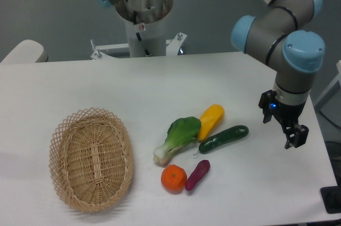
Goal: Pick up the cucumber from the table
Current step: 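Move the open gripper toward the green cucumber, then lower the gripper over the cucumber and close on its middle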
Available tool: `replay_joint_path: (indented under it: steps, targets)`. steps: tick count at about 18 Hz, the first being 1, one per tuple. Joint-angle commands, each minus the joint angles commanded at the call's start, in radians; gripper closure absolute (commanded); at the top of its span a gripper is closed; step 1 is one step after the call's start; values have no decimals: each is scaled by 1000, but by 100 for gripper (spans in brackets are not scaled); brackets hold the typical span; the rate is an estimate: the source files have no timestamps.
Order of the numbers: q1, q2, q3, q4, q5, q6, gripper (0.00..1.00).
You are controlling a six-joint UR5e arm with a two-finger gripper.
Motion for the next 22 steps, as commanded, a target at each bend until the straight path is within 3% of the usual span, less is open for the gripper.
replay_joint_path:
  steps: [12, 18, 22]
  targets:
    - [3, -18, -28, 26, 6, -2, 5]
    - [2, -61, -44, 58, 12, -3, 5]
    - [-6, -69, -92, 86, 106, -3, 5]
